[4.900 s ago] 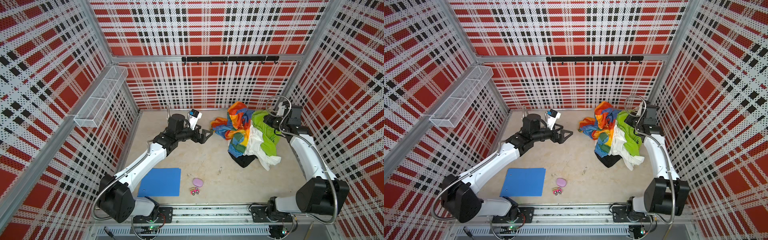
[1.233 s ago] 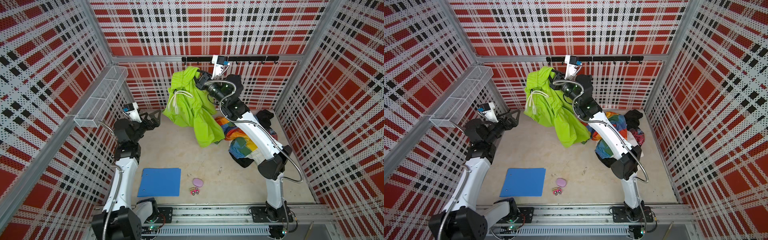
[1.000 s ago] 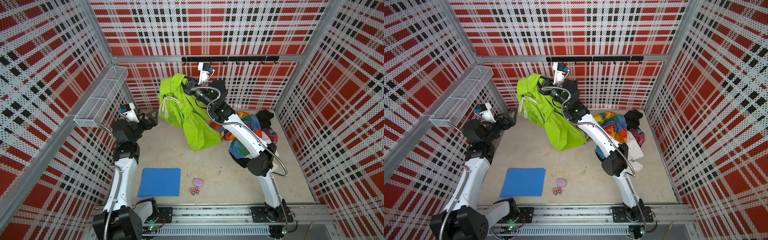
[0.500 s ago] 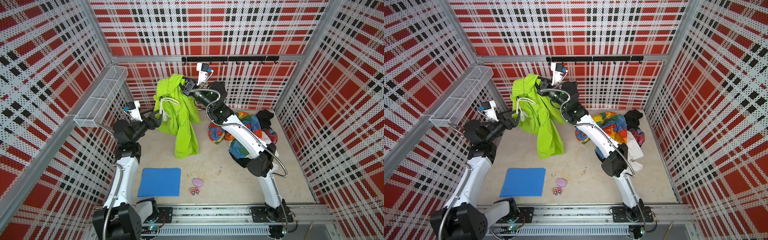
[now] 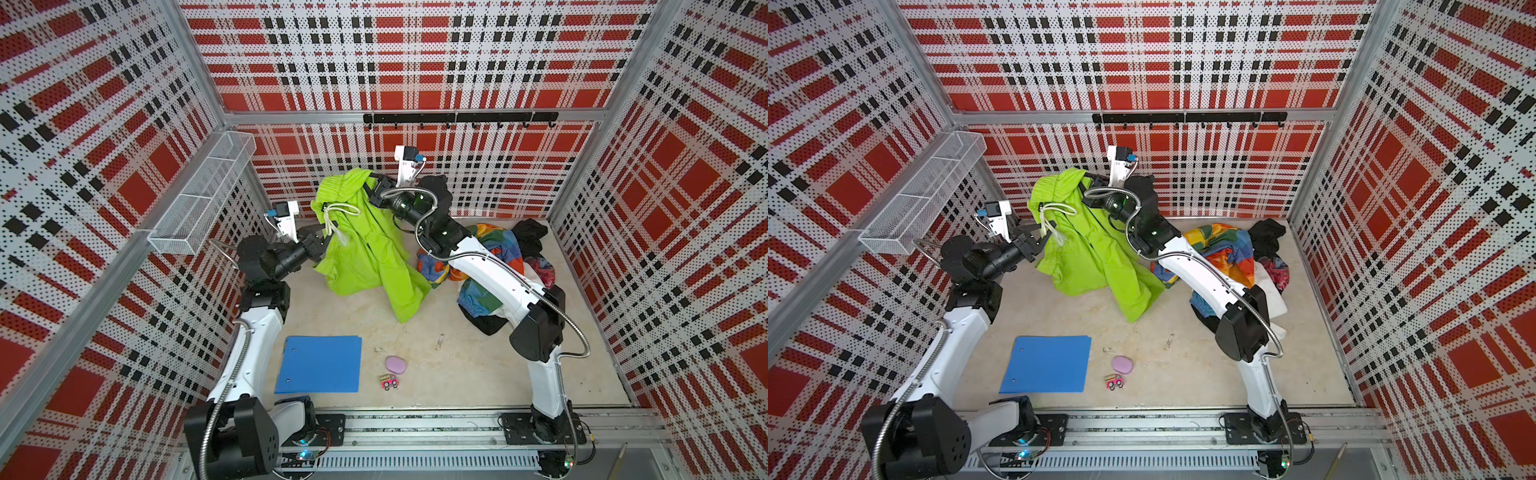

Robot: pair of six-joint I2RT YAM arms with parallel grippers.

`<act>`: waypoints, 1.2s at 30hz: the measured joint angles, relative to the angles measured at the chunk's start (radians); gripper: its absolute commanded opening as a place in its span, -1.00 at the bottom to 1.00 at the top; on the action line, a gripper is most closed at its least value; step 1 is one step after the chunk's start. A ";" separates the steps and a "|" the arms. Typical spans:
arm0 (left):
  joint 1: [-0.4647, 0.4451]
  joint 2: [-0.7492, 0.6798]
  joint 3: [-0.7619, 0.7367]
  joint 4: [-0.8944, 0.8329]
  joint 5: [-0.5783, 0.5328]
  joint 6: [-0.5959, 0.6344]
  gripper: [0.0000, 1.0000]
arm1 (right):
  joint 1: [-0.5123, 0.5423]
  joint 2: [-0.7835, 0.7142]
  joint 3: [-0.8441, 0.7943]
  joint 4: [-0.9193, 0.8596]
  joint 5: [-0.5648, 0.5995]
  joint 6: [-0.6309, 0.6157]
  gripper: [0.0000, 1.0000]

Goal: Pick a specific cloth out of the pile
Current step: 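Carry the shorts toward the left gripper while the left gripper reaches up, then grasp the shorts' waistband with the left gripper and release the right gripper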

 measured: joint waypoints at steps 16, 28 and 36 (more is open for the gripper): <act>0.006 0.143 0.525 -0.225 -0.149 0.053 -1.00 | -0.006 -0.225 -0.396 0.014 0.014 -0.055 1.00; -0.098 0.251 0.636 -0.285 -0.188 0.139 -1.00 | -0.006 -0.574 -0.813 -0.008 0.066 -0.142 1.00; -0.093 0.264 0.511 -0.333 -0.367 0.211 -1.00 | -0.006 -0.643 -0.925 -0.064 0.080 -0.175 1.00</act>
